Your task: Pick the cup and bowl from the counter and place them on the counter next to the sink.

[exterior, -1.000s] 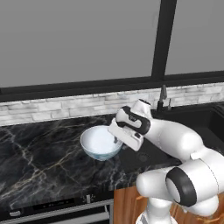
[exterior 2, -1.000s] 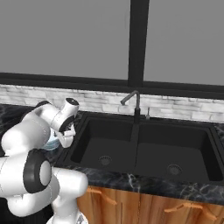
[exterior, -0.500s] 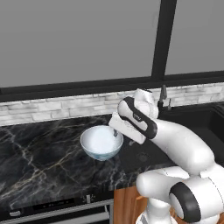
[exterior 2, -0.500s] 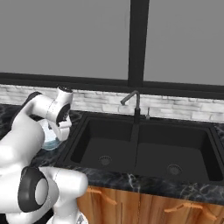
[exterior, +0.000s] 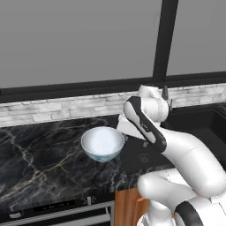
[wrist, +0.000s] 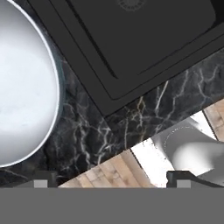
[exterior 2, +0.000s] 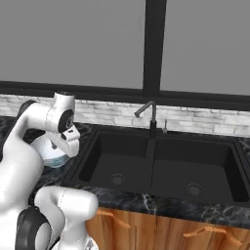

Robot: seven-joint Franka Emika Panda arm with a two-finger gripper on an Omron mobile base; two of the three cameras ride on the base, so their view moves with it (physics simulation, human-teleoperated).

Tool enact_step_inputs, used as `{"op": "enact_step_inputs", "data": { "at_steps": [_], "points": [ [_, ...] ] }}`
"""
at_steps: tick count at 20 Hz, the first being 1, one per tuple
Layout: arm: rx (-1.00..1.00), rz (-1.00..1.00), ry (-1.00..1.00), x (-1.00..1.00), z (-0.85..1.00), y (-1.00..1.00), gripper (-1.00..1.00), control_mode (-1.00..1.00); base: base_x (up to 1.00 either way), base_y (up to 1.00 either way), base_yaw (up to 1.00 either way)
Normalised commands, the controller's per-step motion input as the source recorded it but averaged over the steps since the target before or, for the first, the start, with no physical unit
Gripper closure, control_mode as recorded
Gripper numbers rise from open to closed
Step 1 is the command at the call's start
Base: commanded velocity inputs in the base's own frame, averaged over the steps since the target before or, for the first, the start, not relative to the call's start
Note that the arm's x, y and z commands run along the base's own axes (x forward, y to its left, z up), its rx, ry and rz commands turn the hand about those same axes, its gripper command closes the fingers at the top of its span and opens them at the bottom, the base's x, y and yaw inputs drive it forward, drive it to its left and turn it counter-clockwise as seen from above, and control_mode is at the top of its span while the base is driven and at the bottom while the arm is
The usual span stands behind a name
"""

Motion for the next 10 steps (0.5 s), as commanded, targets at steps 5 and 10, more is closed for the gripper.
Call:
{"op": "enact_step_inputs", "data": {
  "at_steps": [5, 10],
  "points": [
    [-0.01, 0.26, 0.0, -0.52, 0.28, -0.19, -1.0, -1.0, 0.0, 0.0, 0.0],
    [0.0, 0.25, 0.0, -0.81, 0.17, -0.05, -1.0, -1.0, 0.0, 0.0, 0.0]
  ]
}}
